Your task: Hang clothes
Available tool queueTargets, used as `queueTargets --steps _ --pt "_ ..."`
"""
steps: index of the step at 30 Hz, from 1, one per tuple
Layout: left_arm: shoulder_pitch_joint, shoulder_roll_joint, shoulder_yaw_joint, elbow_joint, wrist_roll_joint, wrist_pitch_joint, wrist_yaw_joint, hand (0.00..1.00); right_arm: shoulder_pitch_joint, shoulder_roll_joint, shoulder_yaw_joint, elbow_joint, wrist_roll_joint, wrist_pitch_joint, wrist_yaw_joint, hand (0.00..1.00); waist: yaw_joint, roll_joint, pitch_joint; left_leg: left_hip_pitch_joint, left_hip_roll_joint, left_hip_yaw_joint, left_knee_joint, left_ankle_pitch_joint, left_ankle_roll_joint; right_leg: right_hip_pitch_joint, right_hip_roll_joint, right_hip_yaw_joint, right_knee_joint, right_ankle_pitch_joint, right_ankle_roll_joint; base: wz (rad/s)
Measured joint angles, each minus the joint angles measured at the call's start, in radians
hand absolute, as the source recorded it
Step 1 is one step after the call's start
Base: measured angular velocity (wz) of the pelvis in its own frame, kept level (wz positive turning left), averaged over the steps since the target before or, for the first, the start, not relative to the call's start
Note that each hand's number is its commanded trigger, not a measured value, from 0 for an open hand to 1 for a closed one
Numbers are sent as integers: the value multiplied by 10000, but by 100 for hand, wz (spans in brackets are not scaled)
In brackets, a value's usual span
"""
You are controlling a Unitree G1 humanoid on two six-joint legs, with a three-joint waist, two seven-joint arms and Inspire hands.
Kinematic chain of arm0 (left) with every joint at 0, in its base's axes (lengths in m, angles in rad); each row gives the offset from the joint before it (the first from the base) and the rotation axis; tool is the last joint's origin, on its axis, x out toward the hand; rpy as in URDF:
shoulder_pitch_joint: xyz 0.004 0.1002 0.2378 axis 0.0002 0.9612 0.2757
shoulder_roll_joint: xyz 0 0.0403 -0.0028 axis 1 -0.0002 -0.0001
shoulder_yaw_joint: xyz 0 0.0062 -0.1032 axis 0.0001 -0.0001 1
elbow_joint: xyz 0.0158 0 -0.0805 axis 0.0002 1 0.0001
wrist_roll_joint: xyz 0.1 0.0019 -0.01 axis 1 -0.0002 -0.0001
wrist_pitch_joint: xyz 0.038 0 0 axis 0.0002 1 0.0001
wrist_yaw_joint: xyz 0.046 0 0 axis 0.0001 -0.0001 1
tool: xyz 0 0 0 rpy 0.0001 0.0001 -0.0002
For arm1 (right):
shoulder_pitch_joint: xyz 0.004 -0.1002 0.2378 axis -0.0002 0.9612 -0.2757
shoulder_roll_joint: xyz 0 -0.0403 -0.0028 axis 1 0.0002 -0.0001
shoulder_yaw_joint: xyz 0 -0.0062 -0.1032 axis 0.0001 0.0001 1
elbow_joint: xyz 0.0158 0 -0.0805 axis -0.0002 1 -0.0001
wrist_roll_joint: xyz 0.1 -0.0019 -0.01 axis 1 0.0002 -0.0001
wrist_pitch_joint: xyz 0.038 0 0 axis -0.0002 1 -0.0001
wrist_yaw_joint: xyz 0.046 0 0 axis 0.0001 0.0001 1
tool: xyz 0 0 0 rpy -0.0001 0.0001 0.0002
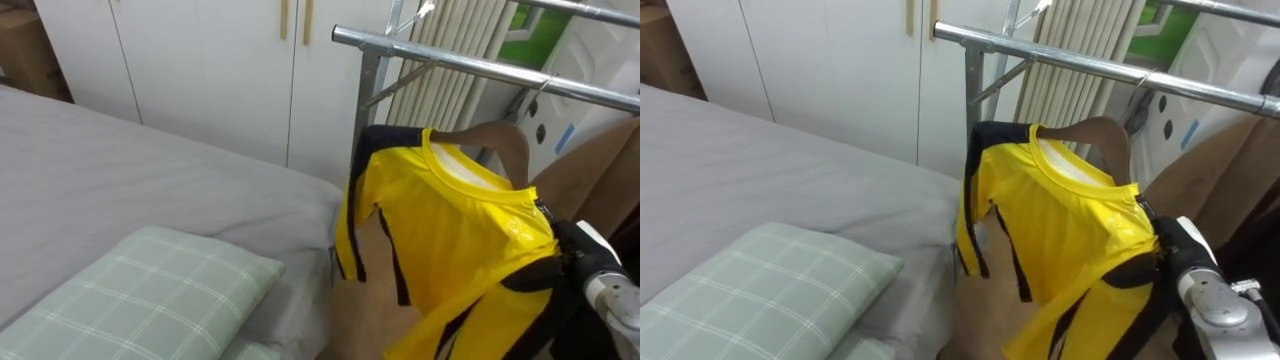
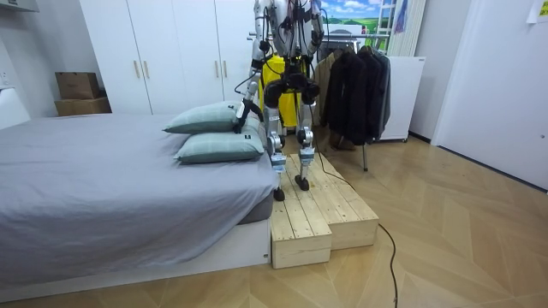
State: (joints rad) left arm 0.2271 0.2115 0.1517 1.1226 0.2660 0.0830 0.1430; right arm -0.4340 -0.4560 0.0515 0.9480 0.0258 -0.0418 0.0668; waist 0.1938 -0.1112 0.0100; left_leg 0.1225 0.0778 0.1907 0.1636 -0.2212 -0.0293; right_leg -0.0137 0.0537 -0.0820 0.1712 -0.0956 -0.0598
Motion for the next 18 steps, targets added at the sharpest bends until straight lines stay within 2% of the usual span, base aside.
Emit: queueTargets --steps 10,16,18 --pt "-45 17 -122 26 -18 52 -19 0 -6 0 7 9 246 9 -27 0 -7 -5 -4 -39 1 0 5 0 0 -60 -2 -23 30 0 0 0" --pt "-49 -22 -13 -12 -8 207 41 0 -8 12 22 20 1305 269 9 0 29 -35 -14 -69 -7 52 47 1 0 -134 -14 32 145 -24 -4 -1" --pt "-48 -54 9 -30 -4 207 73 0 3 130 -92 30 2347 505 11 0 -2 -21 -15 -76 -13 48 56 1 0 -127 -22 28 135 -25 -2 0"
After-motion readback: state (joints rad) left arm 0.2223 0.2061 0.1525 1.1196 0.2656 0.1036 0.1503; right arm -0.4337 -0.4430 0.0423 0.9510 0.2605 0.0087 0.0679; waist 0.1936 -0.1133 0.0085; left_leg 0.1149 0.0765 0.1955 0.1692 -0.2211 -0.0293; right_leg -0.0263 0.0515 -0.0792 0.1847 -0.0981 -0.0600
